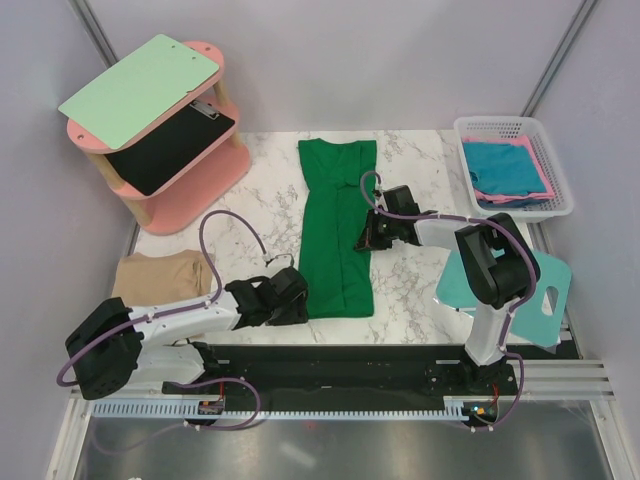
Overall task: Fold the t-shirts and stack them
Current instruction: Grab the bottom of the folded rectangular tshirt with both arms
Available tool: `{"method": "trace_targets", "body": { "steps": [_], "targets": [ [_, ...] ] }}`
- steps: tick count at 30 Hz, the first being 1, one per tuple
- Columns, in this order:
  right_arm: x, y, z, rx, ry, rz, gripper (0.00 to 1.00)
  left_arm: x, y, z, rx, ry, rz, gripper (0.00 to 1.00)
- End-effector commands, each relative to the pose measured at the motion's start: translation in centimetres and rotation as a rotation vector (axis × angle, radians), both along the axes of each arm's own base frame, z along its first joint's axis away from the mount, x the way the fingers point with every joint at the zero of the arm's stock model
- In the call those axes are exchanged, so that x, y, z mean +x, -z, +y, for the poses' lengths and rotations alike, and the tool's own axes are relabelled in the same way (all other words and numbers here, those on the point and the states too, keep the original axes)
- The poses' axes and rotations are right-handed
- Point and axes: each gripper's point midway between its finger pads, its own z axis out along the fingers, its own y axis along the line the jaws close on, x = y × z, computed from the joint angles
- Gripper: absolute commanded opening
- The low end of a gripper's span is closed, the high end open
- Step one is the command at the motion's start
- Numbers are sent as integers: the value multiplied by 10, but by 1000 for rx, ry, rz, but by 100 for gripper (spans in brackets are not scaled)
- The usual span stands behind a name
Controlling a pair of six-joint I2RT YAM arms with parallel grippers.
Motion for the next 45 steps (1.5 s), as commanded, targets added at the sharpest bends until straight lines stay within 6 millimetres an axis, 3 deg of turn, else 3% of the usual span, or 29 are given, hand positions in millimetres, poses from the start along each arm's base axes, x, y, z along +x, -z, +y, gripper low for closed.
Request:
{"method": "trace_targets", "body": {
  "steps": [1,6,9,11,12,13,15,16,18,21,27,30,35,36,41,45],
  "targets": [
    [-25,46,-18,-130,-14,105,0,13,-15,-3,6,1,-70,69],
    [-27,44,-18,-127,-18,105,0,22,-25,-15,7,31,-103,70],
    [-25,25,-16,-106,-32,56,0,27,-33,-20,-15,31,-132,72],
    [-24,-1,-17,-89,-28,-4,3,31,-36,-24,-41,29,-152,80],
    [-26,-19,-18,-76,-27,-35,8,31,-39,-25,-57,32,-162,85],
    [-26,-27,-19,-70,-25,-52,23,32,-40,-27,-72,35,-165,89],
    [-30,-53,-21,-47,-17,-102,39,31,-40,-27,-71,44,-166,96],
    [-38,-53,-25,-49,-9,-89,51,30,-38,-26,-66,46,-159,97],
    [-46,-68,-31,-42,2,-117,59,31,-35,-24,-63,39,-156,98],
    [-70,-65,-39,-46,5,-61,62,32,-29,-19,-74,13,-147,92],
    [-133,-32,-48,-1,7,132,63,43,-21,-11,-180,-87,-153,86],
    [-150,-29,-51,22,20,156,63,47,-20,-11,-242,-112,-157,85],
    [-163,-28,-49,72,36,181,62,44,-11,-19,-255,-90,-116,77],
    [-165,-25,-48,80,38,188,62,44,-10,-21,-257,-87,-108,69],
    [-177,-17,-36,144,44,243,61,38,-2,-24,-261,-86,-63,45],
    [-182,-10,-25,166,31,258,58,37,0,-24,-259,-84,-58,38]
  ]
}}
